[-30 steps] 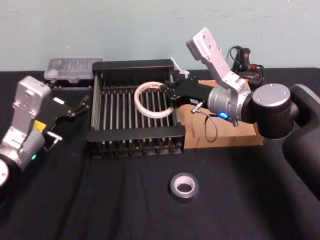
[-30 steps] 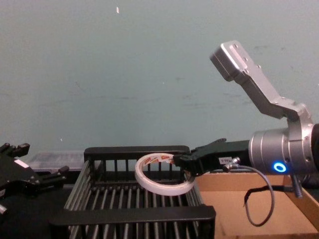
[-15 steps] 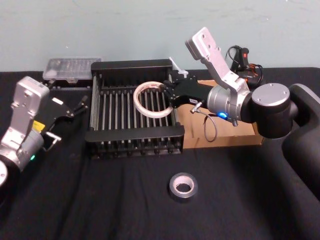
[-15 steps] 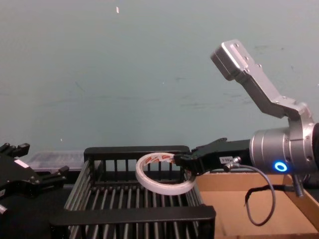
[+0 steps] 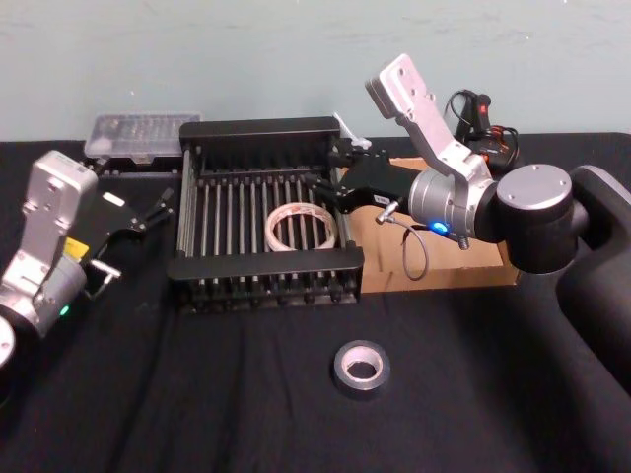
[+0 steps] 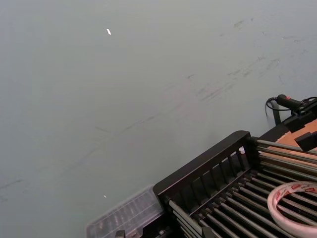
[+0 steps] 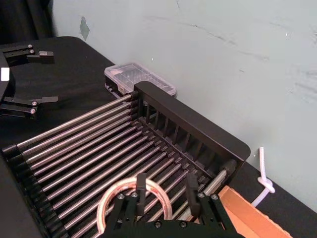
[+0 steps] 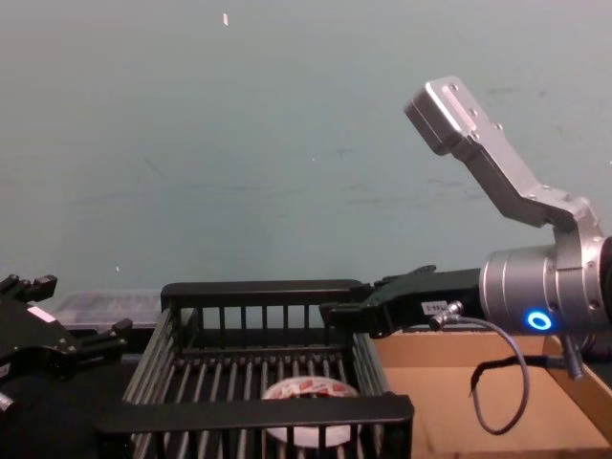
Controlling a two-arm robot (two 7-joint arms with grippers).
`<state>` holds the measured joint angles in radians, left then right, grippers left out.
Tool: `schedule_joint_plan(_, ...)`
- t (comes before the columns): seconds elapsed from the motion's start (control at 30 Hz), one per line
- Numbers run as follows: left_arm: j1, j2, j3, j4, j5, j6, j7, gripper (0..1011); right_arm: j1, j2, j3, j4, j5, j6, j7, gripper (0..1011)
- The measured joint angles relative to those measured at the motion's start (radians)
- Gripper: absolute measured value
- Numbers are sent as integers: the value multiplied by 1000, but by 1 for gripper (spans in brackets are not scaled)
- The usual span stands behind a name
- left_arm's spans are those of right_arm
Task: Pick up the white tape and place it into the black box , Pick up the silver tape and place it into the brown box.
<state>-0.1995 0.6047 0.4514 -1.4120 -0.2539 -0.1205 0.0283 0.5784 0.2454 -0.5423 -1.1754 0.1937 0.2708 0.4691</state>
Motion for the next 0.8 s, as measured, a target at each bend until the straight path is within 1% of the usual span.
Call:
schedule_joint_plan(0.13, 0, 0, 0, 0, 0, 0, 0, 1001, 0, 0, 0, 0, 0, 0, 0, 629)
schedule_joint_plan(0.2, 0, 0, 0, 0, 0, 0, 0, 1001, -1, 1, 0, -1, 1, 1, 0, 677)
schedule_joint_plan(0.23, 0, 0, 0, 0, 0, 0, 0, 1001, -1, 1, 0, -1, 1, 1, 0, 734)
schedule_joint_plan(0.33, 0, 0, 0, 0, 0, 0, 0, 1001, -1, 1, 0, -1, 1, 1, 0, 791)
schedule_joint_plan(0.37, 0, 0, 0, 0, 0, 0, 0, 1001, -1, 1, 0, -1, 1, 1, 0, 844)
schedule_joint_plan(0.43, 0, 0, 0, 0, 0, 0, 0, 1001, -1, 1, 0, -1, 1, 1, 0, 872)
schedule_joint_plan(0.5, 0, 0, 0, 0, 0, 0, 0, 1001, -1, 1, 0, -1, 1, 1, 0, 942)
schedule_joint_plan(0.6, 0, 0, 0, 0, 0, 0, 0, 1001, -1, 1, 0, -1, 1, 1, 0, 1003)
schedule_joint_plan(0.8, 0, 0, 0, 0, 0, 0, 0, 1001, -5, 4, 1, -8, 1, 0, 1, 1000)
